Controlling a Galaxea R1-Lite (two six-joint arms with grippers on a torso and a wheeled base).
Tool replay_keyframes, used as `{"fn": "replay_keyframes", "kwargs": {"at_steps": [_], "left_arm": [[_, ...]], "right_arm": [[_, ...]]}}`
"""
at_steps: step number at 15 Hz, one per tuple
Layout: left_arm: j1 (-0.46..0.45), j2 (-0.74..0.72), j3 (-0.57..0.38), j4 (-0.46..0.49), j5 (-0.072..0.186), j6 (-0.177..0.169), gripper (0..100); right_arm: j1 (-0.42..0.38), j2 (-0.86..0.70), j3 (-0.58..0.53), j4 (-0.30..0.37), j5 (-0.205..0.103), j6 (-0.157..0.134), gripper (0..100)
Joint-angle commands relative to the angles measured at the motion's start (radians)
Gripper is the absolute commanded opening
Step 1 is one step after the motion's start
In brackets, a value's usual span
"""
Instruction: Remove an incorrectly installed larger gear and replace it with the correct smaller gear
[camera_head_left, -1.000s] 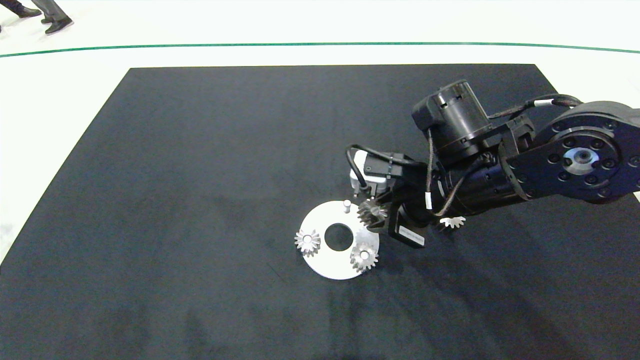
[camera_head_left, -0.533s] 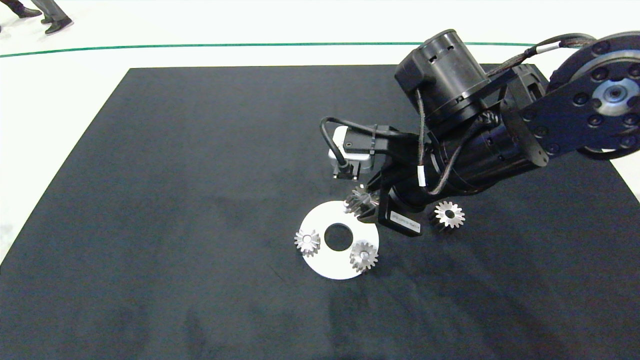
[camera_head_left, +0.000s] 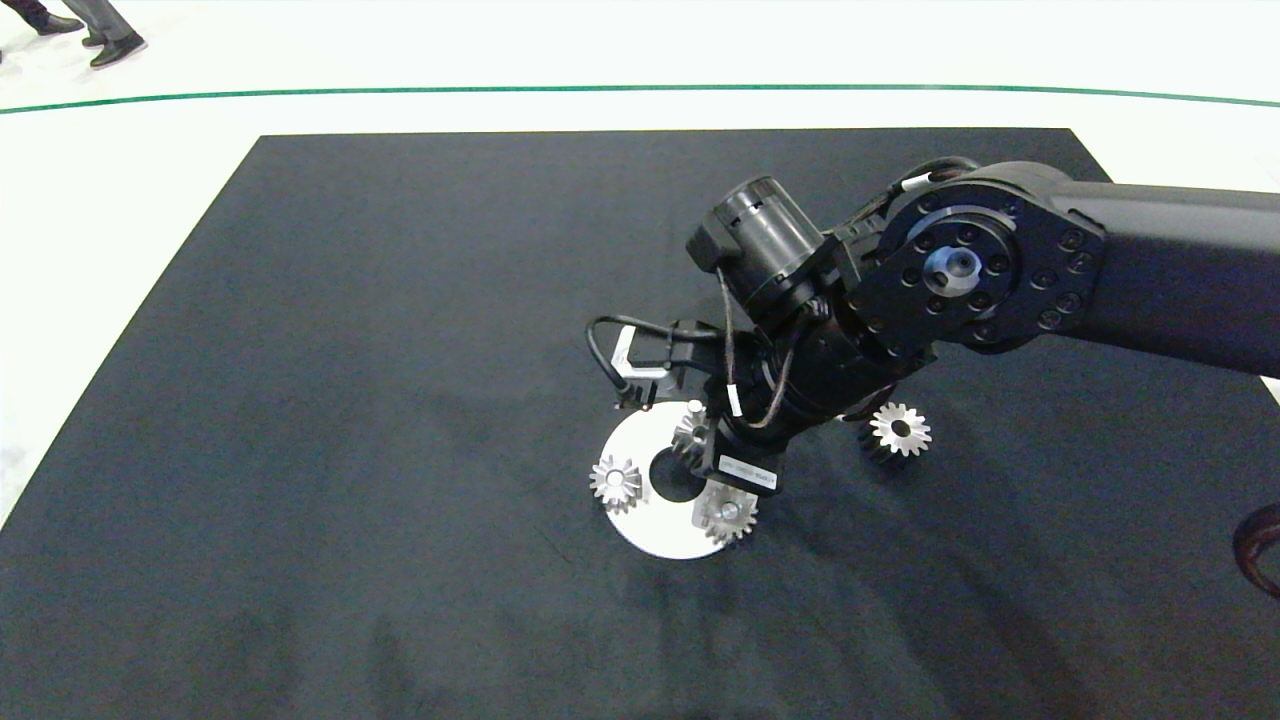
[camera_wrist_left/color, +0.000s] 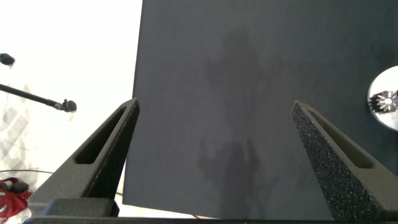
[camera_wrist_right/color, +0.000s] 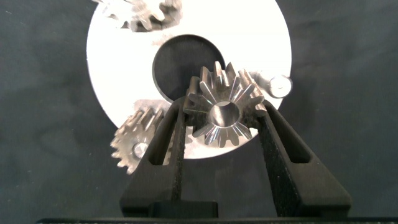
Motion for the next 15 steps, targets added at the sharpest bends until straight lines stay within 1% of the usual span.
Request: {"fn": "replay_keyframes", "kwargs": {"at_steps": [1,3,4,5,7,15], "left_arm": [[0.000,0.002,0.001,0.005,0.001,0.001,100],[0.000,0.002,0.001,0.005,0.001,0.001,100],[0.000,0.002,0.001,0.005,0.001,0.001,100],[0.000,0.002,0.003,0.007,0.001,0.001,100],[0.000,0.000,0.003,0.007,0.001,0.001,100],[0.000,0.000,0.003,0.007,0.001,0.001,100]], "right_arm": [[-0.009,-0.004,-0.001,0.003,0.002,-0.004,0],[-0.023,-0.071,-0.001,-0.005,0.004,-0.006,0],[-0.026,-0.094,0.006,-0.028,0.004,-0.006,0],[-0.032,-0.106,0.054,-0.078,-0.001,-0.007,0],[-0.035,-0.112,0.103,-0.164,-0.006,-0.007,0],[-0.035,-0.089,0.094,-0.169,-0.004,-0.007,0]]}}
